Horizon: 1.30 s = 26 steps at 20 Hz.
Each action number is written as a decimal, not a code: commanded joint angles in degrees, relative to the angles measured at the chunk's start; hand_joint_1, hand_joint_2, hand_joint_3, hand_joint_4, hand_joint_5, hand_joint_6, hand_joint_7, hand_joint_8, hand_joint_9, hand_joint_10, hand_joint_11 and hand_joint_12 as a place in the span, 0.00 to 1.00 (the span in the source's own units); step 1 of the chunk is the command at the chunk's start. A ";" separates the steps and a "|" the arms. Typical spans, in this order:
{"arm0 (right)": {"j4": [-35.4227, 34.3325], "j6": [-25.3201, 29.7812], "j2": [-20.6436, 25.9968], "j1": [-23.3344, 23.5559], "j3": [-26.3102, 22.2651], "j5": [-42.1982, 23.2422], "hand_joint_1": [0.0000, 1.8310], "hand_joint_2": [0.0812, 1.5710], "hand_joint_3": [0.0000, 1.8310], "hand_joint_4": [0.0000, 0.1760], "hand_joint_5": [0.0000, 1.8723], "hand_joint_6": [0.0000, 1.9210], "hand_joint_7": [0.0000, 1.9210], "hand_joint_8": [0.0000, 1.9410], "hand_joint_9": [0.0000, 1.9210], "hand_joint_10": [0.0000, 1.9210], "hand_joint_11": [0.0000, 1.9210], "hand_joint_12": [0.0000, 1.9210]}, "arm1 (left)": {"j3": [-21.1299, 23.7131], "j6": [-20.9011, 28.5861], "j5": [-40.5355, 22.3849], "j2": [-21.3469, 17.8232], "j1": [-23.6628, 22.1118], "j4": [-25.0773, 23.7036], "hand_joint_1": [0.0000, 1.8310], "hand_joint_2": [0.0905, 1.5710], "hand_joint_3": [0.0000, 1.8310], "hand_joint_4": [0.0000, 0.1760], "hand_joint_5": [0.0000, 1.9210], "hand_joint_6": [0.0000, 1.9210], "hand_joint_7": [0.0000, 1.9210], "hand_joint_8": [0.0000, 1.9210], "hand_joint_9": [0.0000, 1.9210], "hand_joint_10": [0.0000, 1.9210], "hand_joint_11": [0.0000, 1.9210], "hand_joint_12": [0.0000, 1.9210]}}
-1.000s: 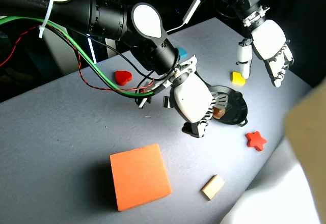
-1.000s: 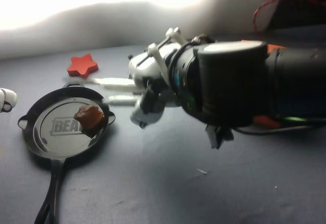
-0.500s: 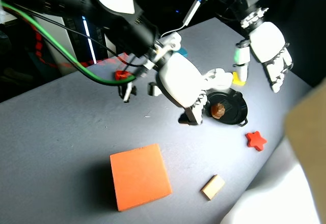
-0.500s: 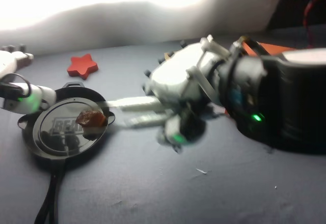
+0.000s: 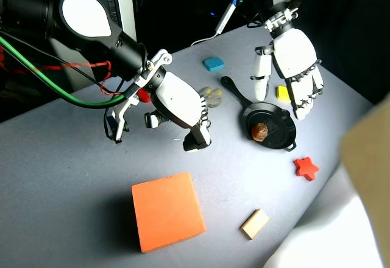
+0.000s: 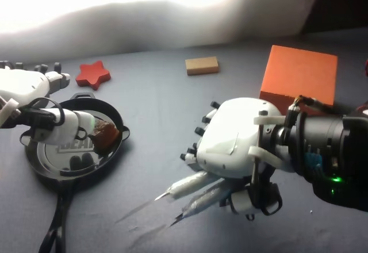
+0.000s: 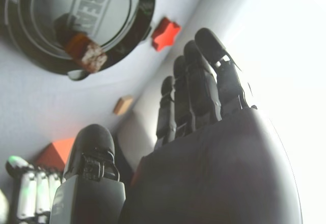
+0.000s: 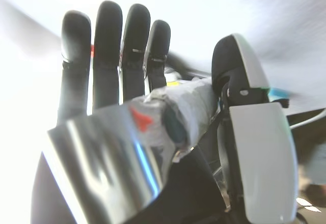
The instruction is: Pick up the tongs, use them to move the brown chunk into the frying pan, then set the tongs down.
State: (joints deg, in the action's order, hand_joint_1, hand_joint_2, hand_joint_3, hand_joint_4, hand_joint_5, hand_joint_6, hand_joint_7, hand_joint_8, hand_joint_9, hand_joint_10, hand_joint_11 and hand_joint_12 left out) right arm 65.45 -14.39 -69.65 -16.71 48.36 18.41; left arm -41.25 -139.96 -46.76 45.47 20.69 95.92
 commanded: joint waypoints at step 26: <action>3.08 -2.08 9.48 1.22 -7.62 4.70 0.08 0.61 0.00 0.00 0.00 0.00 0.01 0.00 0.02 0.00 0.00 0.20 | 2.08 0.08 0.70 -0.42 -3.91 -4.42 0.02 0.83 0.00 0.31 0.04 0.00 0.10 0.00 0.14 0.00 0.00 0.57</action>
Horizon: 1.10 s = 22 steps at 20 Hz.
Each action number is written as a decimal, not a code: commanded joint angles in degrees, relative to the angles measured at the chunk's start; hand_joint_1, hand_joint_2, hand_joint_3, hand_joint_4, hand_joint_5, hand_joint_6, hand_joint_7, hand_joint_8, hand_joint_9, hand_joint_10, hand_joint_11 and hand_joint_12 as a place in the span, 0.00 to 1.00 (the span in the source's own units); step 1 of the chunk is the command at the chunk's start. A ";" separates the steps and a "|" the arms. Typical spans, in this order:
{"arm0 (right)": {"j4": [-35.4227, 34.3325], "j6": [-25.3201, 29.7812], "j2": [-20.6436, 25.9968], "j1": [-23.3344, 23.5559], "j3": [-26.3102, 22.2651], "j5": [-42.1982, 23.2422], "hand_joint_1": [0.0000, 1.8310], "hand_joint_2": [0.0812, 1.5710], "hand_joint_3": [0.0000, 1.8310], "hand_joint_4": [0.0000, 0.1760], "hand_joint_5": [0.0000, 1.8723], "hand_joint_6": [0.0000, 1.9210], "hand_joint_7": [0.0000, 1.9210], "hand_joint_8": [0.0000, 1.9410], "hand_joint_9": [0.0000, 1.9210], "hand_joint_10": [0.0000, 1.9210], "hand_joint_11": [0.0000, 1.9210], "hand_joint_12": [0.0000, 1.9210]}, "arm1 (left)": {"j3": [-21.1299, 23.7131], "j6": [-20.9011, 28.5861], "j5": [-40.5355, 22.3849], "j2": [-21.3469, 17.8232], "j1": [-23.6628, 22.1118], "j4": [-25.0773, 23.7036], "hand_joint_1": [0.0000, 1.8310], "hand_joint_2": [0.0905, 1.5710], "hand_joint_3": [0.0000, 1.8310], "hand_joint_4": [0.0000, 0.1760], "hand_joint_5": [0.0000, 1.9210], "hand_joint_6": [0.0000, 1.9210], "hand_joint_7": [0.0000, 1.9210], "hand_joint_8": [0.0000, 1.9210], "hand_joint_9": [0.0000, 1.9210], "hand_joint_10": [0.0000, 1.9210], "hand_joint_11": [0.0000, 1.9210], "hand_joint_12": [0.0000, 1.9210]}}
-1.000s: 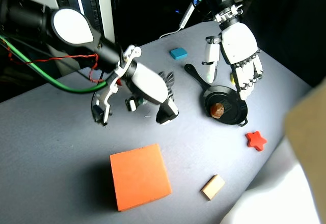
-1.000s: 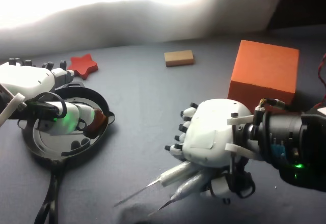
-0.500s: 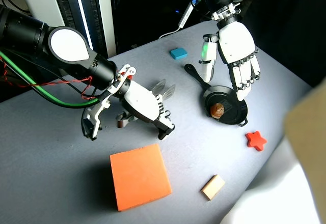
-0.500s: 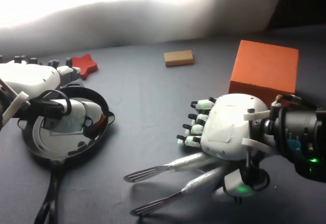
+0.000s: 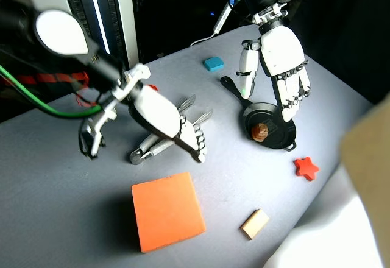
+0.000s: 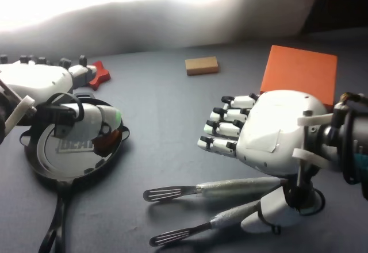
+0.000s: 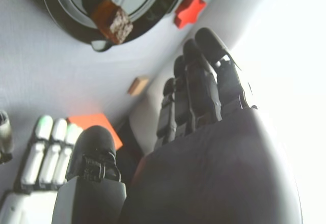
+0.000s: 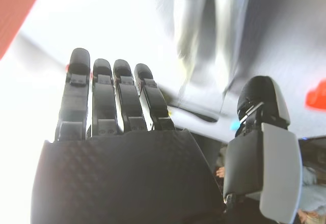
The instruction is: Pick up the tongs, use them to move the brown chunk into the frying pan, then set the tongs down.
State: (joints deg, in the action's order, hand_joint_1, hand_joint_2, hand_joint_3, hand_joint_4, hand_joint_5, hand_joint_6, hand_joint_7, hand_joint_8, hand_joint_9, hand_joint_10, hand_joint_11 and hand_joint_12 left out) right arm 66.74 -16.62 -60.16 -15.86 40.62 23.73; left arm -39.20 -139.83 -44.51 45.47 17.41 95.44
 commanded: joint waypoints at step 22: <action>-16.33 -2.36 18.54 5.88 -9.45 2.65 0.52 0.52 0.61 0.00 0.38 1.00 0.63 1.00 0.68 1.00 0.69 1.00 | 1.73 -10.51 0.73 -0.77 -12.52 1.49 0.35 0.90 0.03 0.23 0.28 0.97 0.46 1.00 0.46 1.00 0.38 1.00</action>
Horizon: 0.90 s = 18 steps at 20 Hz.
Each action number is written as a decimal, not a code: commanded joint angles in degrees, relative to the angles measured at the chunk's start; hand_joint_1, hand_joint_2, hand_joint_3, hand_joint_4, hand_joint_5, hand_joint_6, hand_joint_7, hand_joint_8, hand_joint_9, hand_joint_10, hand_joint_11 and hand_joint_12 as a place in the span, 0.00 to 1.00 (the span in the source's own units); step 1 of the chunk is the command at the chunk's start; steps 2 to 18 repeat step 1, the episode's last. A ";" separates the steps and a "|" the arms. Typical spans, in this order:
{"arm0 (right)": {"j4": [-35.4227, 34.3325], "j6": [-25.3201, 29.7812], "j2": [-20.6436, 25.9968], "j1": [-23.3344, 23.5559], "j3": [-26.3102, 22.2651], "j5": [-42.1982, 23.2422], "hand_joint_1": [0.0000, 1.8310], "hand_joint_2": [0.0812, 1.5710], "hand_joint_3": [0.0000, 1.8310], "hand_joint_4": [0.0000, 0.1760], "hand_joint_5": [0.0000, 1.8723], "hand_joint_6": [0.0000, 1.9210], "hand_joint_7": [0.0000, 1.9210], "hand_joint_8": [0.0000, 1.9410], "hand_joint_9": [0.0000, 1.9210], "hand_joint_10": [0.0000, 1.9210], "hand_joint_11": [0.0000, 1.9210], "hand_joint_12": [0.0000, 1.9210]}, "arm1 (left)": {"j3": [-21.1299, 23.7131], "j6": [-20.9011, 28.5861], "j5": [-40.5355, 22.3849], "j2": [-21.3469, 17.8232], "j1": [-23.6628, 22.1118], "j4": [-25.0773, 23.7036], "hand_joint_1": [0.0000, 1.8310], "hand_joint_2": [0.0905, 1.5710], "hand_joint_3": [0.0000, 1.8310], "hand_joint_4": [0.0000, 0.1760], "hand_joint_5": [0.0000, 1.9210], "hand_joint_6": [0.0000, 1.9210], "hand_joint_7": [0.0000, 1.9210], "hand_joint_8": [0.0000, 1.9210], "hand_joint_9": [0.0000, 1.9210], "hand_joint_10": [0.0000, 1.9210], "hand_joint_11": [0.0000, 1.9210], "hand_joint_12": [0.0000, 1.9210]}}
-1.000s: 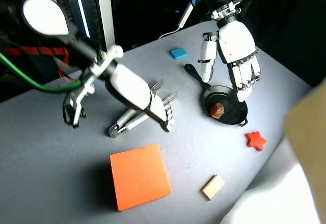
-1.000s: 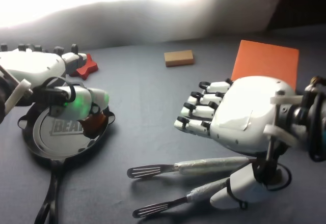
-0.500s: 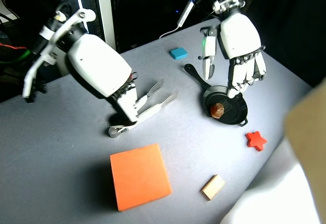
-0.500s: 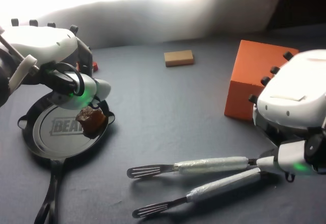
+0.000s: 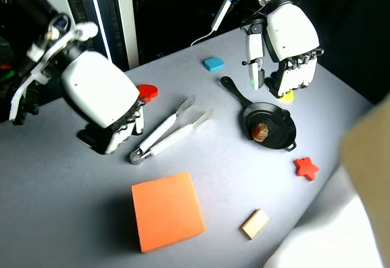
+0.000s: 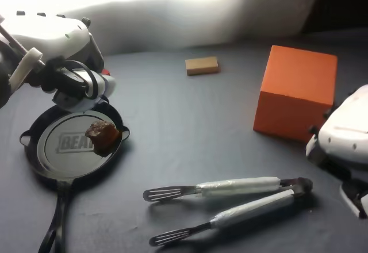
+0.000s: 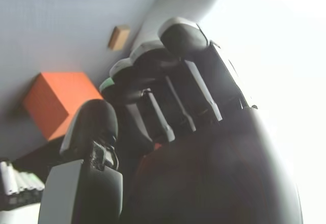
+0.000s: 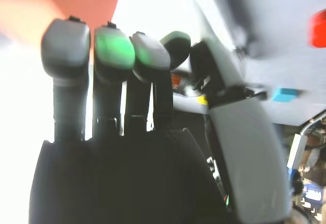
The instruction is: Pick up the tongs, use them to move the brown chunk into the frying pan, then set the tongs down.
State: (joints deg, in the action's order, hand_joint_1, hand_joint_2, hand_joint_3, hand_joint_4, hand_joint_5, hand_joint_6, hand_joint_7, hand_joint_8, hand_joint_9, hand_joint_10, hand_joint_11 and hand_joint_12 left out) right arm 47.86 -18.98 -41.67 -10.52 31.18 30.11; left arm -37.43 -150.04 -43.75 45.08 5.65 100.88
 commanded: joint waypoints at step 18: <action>2.56 0.42 0.53 0.06 0.49 -6.23 0.52 0.52 0.61 0.00 0.38 1.00 0.63 1.00 0.67 1.00 0.69 1.00 | -0.05 -0.30 0.02 -0.38 -0.75 -3.95 0.38 0.86 0.09 0.44 0.26 0.96 0.45 1.00 0.45 1.00 0.38 1.00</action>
